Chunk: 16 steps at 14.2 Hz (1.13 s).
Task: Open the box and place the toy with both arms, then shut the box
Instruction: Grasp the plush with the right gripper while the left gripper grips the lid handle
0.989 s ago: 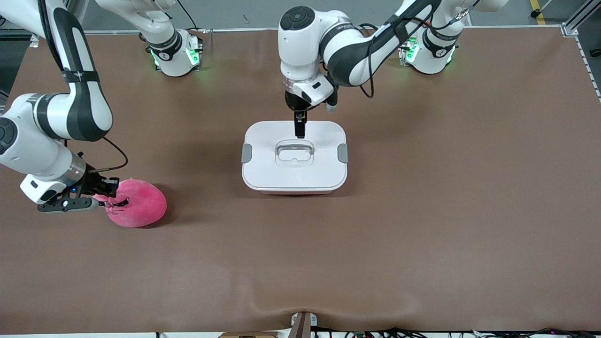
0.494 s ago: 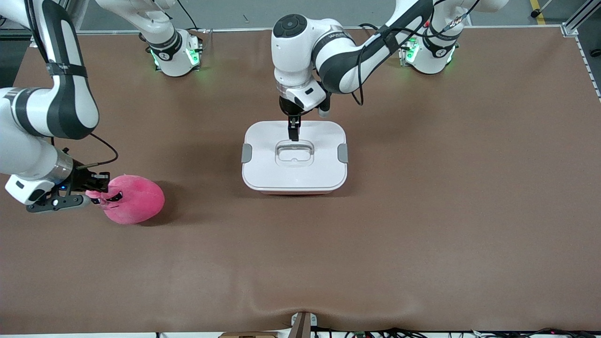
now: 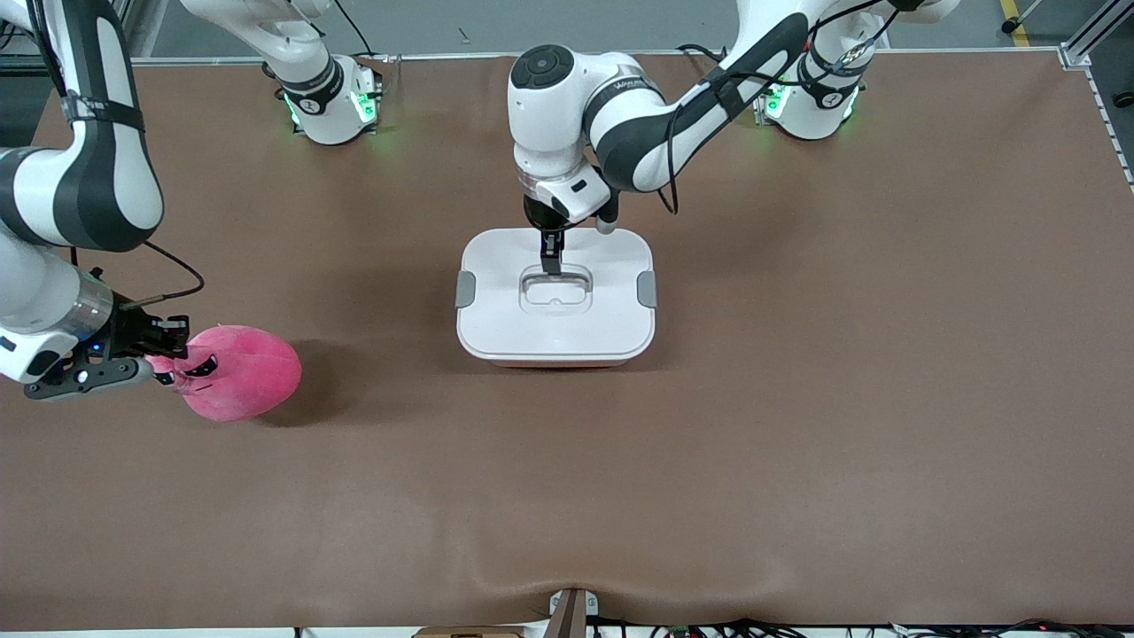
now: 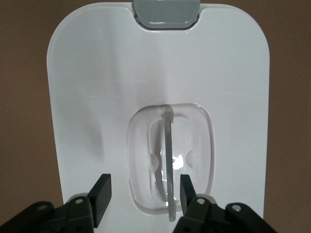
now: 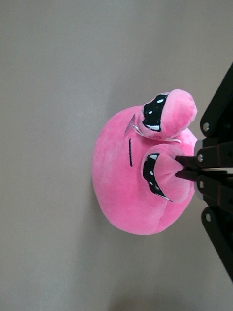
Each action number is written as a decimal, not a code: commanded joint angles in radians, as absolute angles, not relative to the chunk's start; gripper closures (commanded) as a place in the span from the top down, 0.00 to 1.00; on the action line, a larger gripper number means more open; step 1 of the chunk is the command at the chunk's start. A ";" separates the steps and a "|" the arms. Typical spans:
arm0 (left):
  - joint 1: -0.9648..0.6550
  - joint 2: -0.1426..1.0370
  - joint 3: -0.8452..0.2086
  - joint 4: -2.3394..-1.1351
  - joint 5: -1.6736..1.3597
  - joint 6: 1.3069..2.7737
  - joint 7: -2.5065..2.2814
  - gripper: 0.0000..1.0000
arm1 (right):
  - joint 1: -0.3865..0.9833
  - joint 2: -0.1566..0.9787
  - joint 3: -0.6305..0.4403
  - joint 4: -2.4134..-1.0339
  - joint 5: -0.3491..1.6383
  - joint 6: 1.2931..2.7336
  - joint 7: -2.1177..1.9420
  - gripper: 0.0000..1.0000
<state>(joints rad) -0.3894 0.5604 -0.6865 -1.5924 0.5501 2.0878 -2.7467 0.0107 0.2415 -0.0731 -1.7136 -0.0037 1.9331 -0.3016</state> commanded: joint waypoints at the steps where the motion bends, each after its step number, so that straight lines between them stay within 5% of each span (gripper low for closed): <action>1: -0.414 0.583 -0.672 -1.562 0.595 2.083 -2.867 0.65 | 0.012 0.233 -0.061 -1.654 -0.009 1.850 -0.319 0.00; 12: -0.434 0.629 -0.643 -1.513 0.627 2.103 -2.881 0.57 | 0.058 0.216 -0.034 -1.568 0.009 1.747 -0.497 0.00; 16: -0.434 0.635 -0.640 -1.509 0.627 2.112 -2.887 0.48 | 0.103 0.218 -0.035 -1.562 0.015 1.747 -0.546 0.00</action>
